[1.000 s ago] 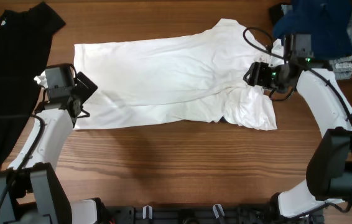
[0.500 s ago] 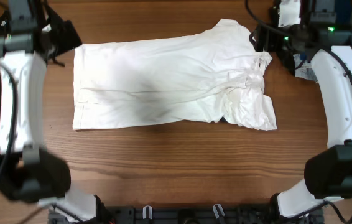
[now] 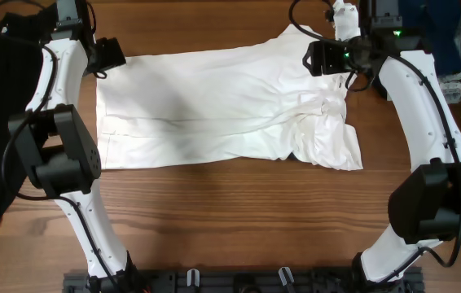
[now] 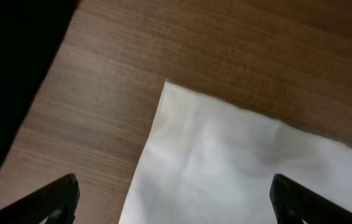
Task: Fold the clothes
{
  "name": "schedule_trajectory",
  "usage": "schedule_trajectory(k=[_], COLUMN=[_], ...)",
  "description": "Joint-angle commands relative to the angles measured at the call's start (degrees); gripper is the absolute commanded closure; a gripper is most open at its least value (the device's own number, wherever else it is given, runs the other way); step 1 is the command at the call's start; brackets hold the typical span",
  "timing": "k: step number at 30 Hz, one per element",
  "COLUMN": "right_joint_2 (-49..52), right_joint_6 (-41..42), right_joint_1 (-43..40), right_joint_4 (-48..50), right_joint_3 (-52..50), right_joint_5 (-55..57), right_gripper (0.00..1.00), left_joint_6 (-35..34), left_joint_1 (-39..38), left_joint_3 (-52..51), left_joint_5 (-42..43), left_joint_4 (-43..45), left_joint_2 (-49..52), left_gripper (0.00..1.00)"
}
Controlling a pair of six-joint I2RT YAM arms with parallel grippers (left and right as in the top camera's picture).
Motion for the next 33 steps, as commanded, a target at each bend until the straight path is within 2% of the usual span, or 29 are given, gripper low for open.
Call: schedule_trajectory(k=[1,9,19,26,33], right_joint_2=[0.7,0.7,0.7,0.7,0.7], right_joint_6=[-1.2,-1.2,-0.9,-0.9,-0.7], right_joint_1=[0.1,0.1,0.1,0.1,0.1], right_joint_4=[-0.1,-0.5,-1.1,-2.3,-2.3], right_joint_3=[0.9,0.9,0.9,0.9,0.9], right_joint_5=[0.5,0.5,2.2,2.7,2.7], right_gripper=[0.17,0.17,0.17,0.17,0.18], left_joint_6=[1.2,2.4,2.2,2.2,2.3], left_joint_1=[0.2,0.2,0.1,-0.1,-0.7], left_joint_3=[1.8,1.8,1.8,1.8,1.8], left_joint_5=[0.7,2.6,2.8,2.9,2.8], left_joint_4=[3.8,6.3,8.8,10.4,10.4], left_joint_2=[2.6,5.3,9.1,10.0,11.1], left_gripper=[0.02,0.09,0.04,0.05,0.22])
